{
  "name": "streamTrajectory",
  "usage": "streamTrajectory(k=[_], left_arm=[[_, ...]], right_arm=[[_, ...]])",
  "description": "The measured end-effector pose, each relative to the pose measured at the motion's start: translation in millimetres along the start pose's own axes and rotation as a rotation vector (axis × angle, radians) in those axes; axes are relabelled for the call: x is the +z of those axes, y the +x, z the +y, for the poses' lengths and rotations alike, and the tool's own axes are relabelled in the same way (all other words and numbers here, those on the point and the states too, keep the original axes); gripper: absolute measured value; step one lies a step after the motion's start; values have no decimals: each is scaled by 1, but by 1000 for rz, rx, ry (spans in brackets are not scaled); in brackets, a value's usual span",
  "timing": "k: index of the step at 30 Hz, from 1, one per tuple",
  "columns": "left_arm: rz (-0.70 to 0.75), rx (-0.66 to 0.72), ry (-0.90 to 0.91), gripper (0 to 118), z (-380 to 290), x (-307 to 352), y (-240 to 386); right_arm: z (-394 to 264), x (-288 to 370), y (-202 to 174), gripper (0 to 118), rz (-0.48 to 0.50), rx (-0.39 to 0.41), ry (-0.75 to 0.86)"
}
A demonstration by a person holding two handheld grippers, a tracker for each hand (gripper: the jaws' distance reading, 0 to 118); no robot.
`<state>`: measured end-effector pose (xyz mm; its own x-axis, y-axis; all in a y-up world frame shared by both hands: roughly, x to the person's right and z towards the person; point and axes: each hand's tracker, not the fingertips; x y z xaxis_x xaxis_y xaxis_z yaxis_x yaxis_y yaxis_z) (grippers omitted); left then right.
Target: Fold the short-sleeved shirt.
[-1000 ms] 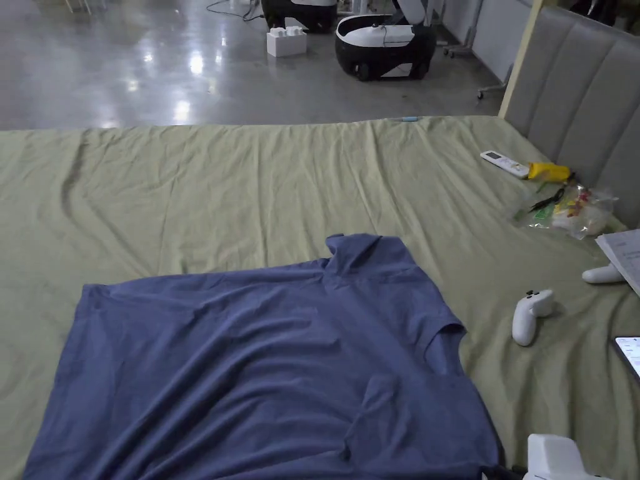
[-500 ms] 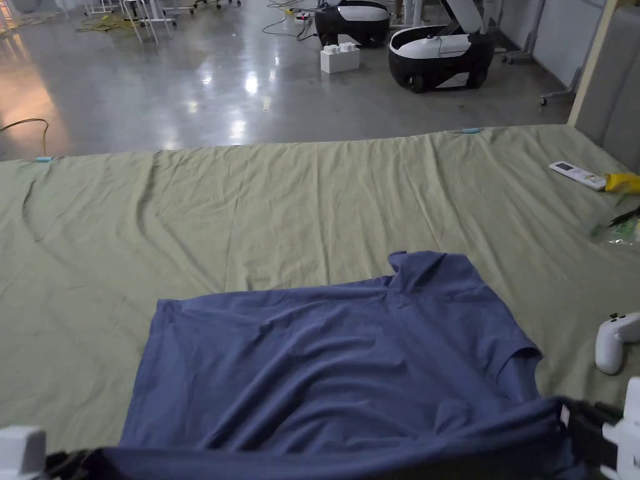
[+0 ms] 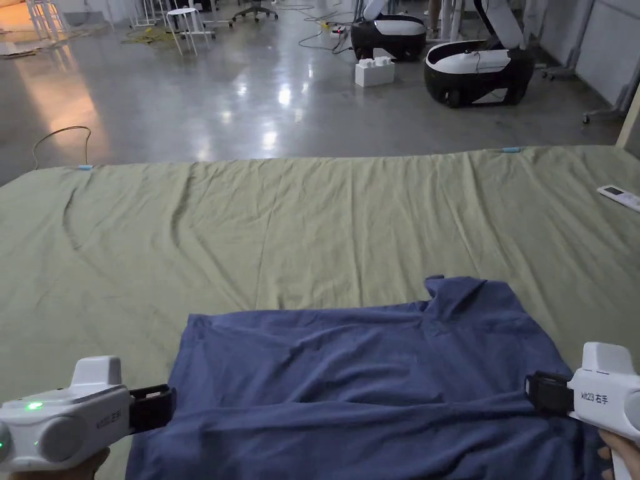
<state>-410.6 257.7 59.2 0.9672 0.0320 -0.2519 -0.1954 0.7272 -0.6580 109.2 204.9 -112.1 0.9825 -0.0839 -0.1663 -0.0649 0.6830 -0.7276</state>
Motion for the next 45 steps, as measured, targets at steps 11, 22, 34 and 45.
streamTrajectory(k=[11, 22, 34, 45], left_arm=[[27, -86, 575, 94, -75, 229, 31], [65, -154, 637, 8, -98, 276, 75], [-8, 21, 534, 0, -108, 282, 76], [-17, 183, 148, 61, -100, 122, 20]], right_arm=[[-53, 203, -14, 80, 121, 24, 458], [-114, 288, -68, 9, 49, 34, 566], [-116, 288, -59, 0, 86, 16, 551], [-129, 262, -57, 0, 164, -2, 435]])
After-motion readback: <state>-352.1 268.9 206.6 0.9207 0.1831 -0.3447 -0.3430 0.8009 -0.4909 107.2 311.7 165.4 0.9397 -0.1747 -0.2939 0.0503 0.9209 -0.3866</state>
